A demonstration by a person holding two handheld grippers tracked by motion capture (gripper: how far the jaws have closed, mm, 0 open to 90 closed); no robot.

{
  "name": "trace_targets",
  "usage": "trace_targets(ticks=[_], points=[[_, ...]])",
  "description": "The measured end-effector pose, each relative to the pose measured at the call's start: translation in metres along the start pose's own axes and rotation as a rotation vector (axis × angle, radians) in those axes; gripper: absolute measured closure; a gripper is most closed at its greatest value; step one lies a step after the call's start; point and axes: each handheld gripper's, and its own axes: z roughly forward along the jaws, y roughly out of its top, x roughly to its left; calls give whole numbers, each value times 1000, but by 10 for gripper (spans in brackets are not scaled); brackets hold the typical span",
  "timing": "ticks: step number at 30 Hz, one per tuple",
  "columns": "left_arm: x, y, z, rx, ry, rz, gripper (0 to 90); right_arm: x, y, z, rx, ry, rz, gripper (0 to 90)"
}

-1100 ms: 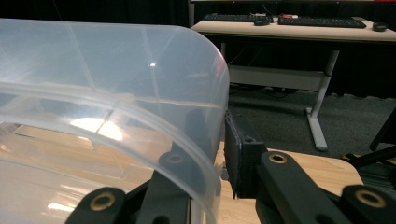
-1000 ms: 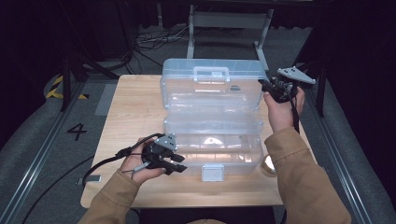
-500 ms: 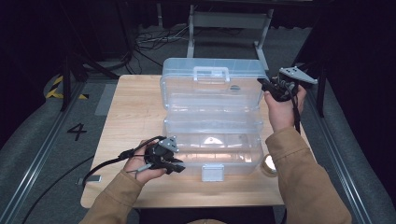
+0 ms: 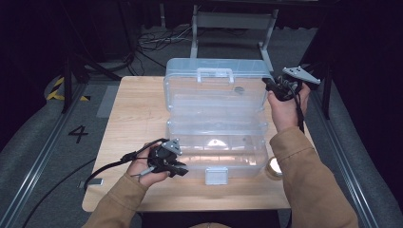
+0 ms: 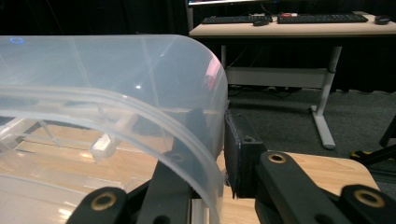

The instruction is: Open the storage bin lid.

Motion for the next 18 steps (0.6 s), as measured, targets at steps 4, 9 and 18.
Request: trace_targets(ticks=[4, 9, 18], points=[[1, 0, 0, -1, -1, -1, 769, 0, 1, 4, 5, -11, -6, 812], [1, 0, 0, -3, -4, -6, 768, -1, 3, 10, 17, -19, -3, 816], [1, -1, 0, -12, -12, -15, 766, -1, 5, 22, 25, -35, 13, 819]])
